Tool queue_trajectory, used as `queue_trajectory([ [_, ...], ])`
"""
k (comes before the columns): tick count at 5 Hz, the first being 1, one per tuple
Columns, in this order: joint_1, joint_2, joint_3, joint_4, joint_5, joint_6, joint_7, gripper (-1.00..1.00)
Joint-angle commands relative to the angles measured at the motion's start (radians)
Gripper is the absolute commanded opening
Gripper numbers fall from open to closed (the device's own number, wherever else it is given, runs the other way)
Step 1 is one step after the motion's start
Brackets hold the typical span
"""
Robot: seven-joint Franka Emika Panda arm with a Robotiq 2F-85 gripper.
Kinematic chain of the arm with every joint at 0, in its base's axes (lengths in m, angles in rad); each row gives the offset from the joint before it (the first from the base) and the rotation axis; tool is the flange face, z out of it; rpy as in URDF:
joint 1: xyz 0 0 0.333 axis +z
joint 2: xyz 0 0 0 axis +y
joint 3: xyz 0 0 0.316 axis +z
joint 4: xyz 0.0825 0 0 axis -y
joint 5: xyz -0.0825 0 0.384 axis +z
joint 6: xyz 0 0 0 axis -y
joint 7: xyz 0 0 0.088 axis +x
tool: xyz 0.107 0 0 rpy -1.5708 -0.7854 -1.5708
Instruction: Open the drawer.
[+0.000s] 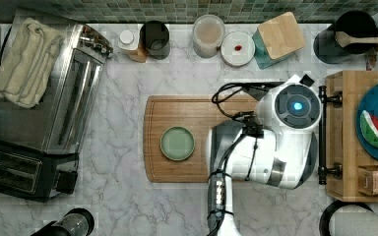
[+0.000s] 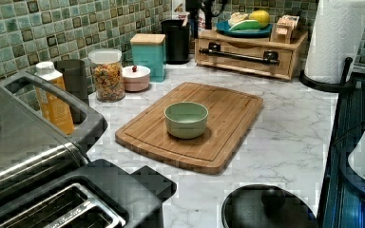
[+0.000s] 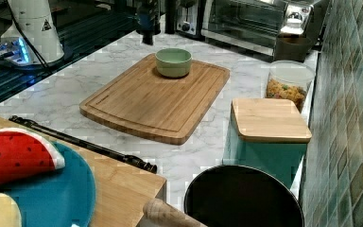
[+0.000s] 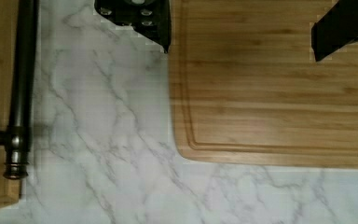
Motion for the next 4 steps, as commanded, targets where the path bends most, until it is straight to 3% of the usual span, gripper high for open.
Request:
queue_trajectory([
  [1, -0.119, 0.071, -0.103, 0.045, -0.027, 0.171, -0.137, 1.0],
  [2, -0.156, 0.09, -0.1, 0.043, -0.068, 0.216, -0.179, 1.0],
  [4, -0.205, 0.128, -0.073, 0.044, -0.036, 0.301, -0.252, 1.0],
])
